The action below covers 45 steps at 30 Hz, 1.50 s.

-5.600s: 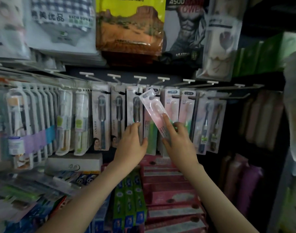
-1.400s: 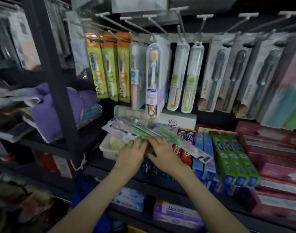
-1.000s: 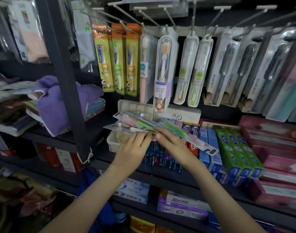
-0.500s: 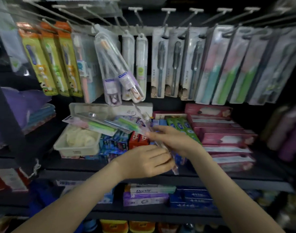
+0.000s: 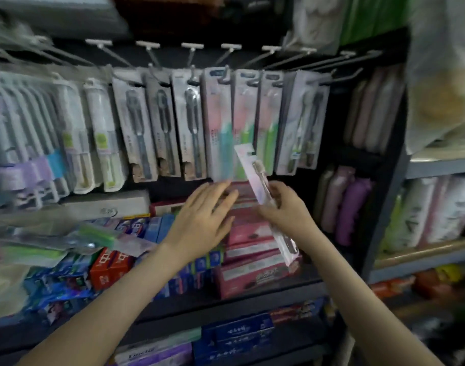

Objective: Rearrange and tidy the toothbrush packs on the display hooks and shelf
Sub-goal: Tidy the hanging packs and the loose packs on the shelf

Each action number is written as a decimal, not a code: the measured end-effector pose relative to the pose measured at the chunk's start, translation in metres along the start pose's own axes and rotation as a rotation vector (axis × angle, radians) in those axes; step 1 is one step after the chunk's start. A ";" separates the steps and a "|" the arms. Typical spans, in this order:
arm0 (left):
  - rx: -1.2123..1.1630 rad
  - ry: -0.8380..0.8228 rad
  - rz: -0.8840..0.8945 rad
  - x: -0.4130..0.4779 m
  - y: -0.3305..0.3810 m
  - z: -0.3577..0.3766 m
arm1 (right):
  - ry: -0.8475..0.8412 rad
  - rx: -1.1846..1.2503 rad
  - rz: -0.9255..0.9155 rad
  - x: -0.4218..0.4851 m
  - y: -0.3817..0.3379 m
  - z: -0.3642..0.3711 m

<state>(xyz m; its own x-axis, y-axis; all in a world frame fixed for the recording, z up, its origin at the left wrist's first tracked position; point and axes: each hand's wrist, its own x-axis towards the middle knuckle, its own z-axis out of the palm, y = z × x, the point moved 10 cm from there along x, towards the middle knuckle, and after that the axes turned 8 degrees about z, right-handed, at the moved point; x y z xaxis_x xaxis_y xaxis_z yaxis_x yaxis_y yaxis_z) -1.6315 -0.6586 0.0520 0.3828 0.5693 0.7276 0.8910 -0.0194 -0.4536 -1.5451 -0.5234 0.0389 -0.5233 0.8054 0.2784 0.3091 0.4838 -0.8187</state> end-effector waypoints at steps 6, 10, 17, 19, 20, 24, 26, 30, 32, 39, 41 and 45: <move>0.058 0.073 -0.061 0.108 -0.003 0.034 | 0.411 0.019 -0.086 0.028 0.020 -0.111; 0.121 0.073 -0.061 0.167 -0.003 0.064 | 0.459 -0.078 -0.163 0.060 0.018 -0.130; 0.244 0.037 -0.120 0.217 -0.018 0.107 | 0.563 -0.098 -0.217 0.109 0.011 -0.142; 0.264 0.030 -0.131 0.225 -0.022 0.113 | 0.611 -0.159 -0.214 0.118 0.011 -0.143; 0.275 0.032 -0.134 0.228 -0.024 0.116 | 0.617 -0.152 -0.211 0.122 0.011 -0.142; 0.283 0.065 -0.142 0.227 -0.028 0.121 | 0.597 -0.132 -0.215 0.137 0.005 -0.139; 0.297 0.064 -0.133 0.225 -0.029 0.122 | 0.575 -0.124 -0.174 0.148 0.004 -0.139; 0.281 0.066 -0.124 0.224 -0.028 0.119 | 0.469 -0.144 -0.020 0.170 0.010 -0.136; 0.265 0.062 -0.131 0.221 -0.025 0.116 | 0.452 -0.140 -0.008 0.170 0.009 -0.132; 0.085 -0.003 -0.175 0.154 -0.006 0.095 | 0.591 -0.109 -0.161 0.106 0.011 -0.102; 0.045 -0.044 -0.209 0.120 0.001 0.084 | 0.585 -0.100 -0.214 0.079 0.009 -0.078; 0.027 -0.155 -0.319 0.041 -0.002 0.064 | 0.406 -0.095 -0.347 0.041 -0.007 -0.002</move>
<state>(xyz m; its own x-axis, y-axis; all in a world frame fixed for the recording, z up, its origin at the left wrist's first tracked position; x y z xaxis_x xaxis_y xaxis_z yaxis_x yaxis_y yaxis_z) -1.6330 -0.5826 0.0499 0.0433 0.6610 0.7491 0.9522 0.1997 -0.2313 -1.5668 -0.4934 0.0573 -0.2637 0.6516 0.7112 0.2529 0.7582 -0.6009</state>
